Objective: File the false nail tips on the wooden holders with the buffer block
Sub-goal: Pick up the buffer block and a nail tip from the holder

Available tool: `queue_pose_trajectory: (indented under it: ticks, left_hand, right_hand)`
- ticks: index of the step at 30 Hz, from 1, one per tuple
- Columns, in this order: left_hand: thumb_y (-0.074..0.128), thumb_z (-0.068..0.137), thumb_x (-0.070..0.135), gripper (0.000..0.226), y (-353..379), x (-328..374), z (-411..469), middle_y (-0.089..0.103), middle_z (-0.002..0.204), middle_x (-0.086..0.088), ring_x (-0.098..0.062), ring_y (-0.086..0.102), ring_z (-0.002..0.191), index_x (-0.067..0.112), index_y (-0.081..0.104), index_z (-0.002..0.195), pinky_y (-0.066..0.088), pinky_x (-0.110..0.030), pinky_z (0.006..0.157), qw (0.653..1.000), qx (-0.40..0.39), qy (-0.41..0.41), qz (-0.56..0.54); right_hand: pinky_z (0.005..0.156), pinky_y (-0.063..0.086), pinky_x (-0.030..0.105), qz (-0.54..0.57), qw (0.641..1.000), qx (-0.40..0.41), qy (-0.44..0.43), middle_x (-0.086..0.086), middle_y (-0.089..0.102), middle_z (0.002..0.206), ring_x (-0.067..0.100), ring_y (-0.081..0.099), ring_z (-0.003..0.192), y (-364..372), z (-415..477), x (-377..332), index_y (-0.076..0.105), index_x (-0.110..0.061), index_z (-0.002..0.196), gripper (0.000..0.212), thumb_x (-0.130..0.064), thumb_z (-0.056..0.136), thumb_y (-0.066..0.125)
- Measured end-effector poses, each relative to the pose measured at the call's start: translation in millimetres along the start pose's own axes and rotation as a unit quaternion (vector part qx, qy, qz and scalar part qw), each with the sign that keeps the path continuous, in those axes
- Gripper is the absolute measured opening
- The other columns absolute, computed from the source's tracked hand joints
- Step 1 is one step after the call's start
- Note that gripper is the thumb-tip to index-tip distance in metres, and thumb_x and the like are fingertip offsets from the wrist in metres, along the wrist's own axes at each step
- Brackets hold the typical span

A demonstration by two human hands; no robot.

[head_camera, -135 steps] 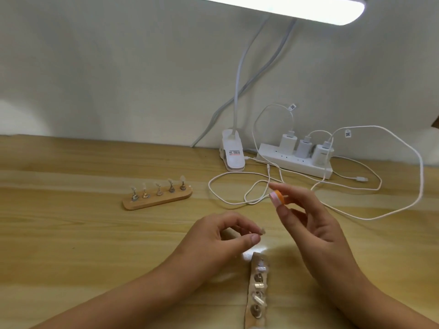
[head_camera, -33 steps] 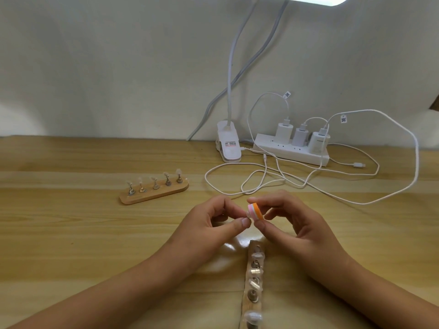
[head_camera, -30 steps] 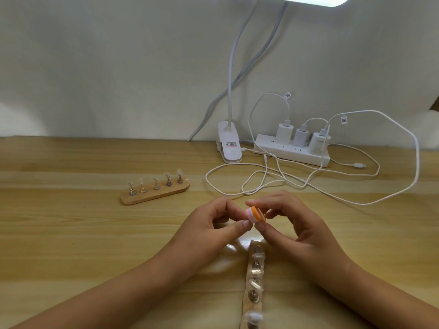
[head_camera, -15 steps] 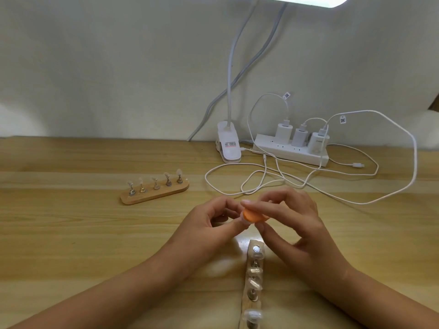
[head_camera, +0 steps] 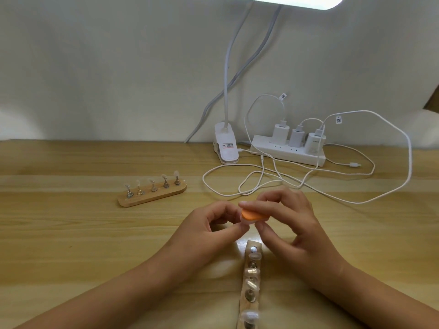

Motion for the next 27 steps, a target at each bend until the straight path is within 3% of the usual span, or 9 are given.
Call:
queue_pose_trajectory:
  ticks: [4, 8, 11, 13, 16, 19, 22, 24, 27]
  left_hand:
    - [0.070, 0.079, 0.031, 0.004, -1.0, 2.0, -0.8, 0.065, 0.076, 0.019, 0.002, 0.056, 0.070, 0.032, 0.070, 0.083, 0.042, -0.011, 0.066, 1.000, -0.012, -0.003, 0.007]
    - [0.070, 0.077, 0.033, 0.011, 0.0, 1.9, -0.2, 0.069, 0.082, 0.009, -0.004, 0.058, 0.077, 0.030, 0.072, 0.087, 0.044, -0.017, 0.072, 1.000, 0.011, -0.011, -0.011]
    - [0.072, 0.082, 0.026, 0.006, -0.3, 2.0, -0.7, 0.073, 0.090, 0.002, -0.008, 0.063, 0.082, 0.028, 0.073, 0.087, 0.047, -0.022, 0.077, 1.000, 0.006, -0.016, -0.007]
    - [0.072, 0.082, 0.026, 0.003, -1.1, 2.1, -2.0, 0.074, 0.091, 0.007, -0.005, 0.066, 0.085, 0.027, 0.073, 0.085, 0.049, -0.017, 0.077, 1.000, -0.003, -0.016, -0.002]
    - [0.072, 0.081, 0.027, 0.002, 0.2, 3.7, -2.7, 0.072, 0.082, 0.013, -0.002, 0.063, 0.075, 0.025, 0.072, 0.082, 0.046, -0.013, 0.069, 1.000, -0.005, -0.014, 0.001]
    - [0.072, 0.081, 0.029, 0.005, 0.6, 4.3, -2.7, 0.070, 0.079, 0.010, -0.007, 0.058, 0.071, 0.024, 0.071, 0.081, 0.045, -0.018, 0.066, 1.000, -0.003, -0.016, -0.001]
    - [0.073, 0.081, 0.027, 0.001, -0.4, 4.7, -3.4, 0.072, 0.086, 0.008, -0.006, 0.063, 0.076, 0.026, 0.072, 0.081, 0.051, -0.018, 0.066, 1.000, -0.004, -0.024, -0.012]
    - [0.074, 0.078, 0.032, 0.004, 0.3, 5.4, -3.0, 0.069, 0.079, 0.010, -0.008, 0.060, 0.071, 0.028, 0.072, 0.079, 0.050, -0.020, 0.064, 1.000, -0.001, -0.022, -0.020]
    - [0.073, 0.073, 0.044, 0.016, 0.3, 3.3, -1.4, 0.067, 0.077, 0.006, -0.014, 0.057, 0.074, 0.029, 0.070, 0.078, 0.052, -0.037, 0.071, 1.000, 0.006, -0.020, -0.014]
  right_hand:
    - [0.101, 0.037, 0.049, 0.031, 0.997, 0.022, 0.070, -0.008, 0.061, 0.106, 0.014, 0.053, 0.110, -6.5, 5.3, 10.4, 0.069, -0.034, 0.114, 0.033, -0.013, 0.089, 0.070]
    - [0.097, 0.040, 0.050, 0.058, 0.998, 0.024, 0.004, -0.011, 0.060, 0.108, 0.019, 0.055, 0.110, -7.4, -1.1, 0.6, 0.067, -0.032, 0.117, 0.030, -0.027, 0.089, 0.059]
    - [0.099, 0.038, 0.053, 0.047, 0.997, -0.025, 0.052, -0.012, 0.062, 0.109, 0.016, 0.054, 0.112, -1.6, 1.9, 5.2, 0.067, -0.036, 0.116, 0.029, -0.023, 0.091, 0.066]
    - [0.100, 0.038, 0.055, 0.065, 0.995, -0.012, 0.079, -0.007, 0.064, 0.108, 0.016, 0.054, 0.112, -3.8, 4.3, 8.9, 0.068, -0.031, 0.116, 0.030, -0.015, 0.091, 0.067]
    - [0.099, 0.039, 0.049, 0.065, 0.998, -0.001, 0.028, -0.009, 0.062, 0.108, 0.018, 0.054, 0.111, -6.6, -0.1, 4.5, 0.068, -0.031, 0.117, 0.028, -0.025, 0.090, 0.063]
    - [0.098, 0.037, 0.043, 0.037, 0.999, -0.027, 0.018, -0.015, 0.060, 0.106, 0.015, 0.052, 0.109, -2.9, 0.4, 5.0, 0.068, -0.035, 0.116, 0.028, -0.028, 0.089, 0.062]
    - [0.100, 0.038, 0.042, 0.046, 0.998, -0.002, 0.045, -0.007, 0.063, 0.106, 0.018, 0.053, 0.110, -5.5, 4.1, 7.6, 0.068, -0.030, 0.115, 0.030, -0.020, 0.087, 0.064]
    - [0.099, 0.037, 0.036, 0.045, 0.999, -0.003, 0.014, -0.007, 0.062, 0.106, 0.019, 0.053, 0.110, -7.0, 1.3, 4.9, 0.068, -0.029, 0.115, 0.027, -0.024, 0.089, 0.062]
    - [0.099, 0.035, 0.037, 0.035, 0.999, -0.026, -0.002, -0.014, 0.061, 0.109, 0.019, 0.053, 0.111, -4.5, -0.7, 4.0, 0.067, -0.032, 0.115, 0.029, -0.030, 0.089, 0.057]
Point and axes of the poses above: each hand's wrist, its own z-axis towards the middle knuckle, its own y-axis out of the palm, x = y × z, the point moved 1 cm from there along z, towards the middle knuckle
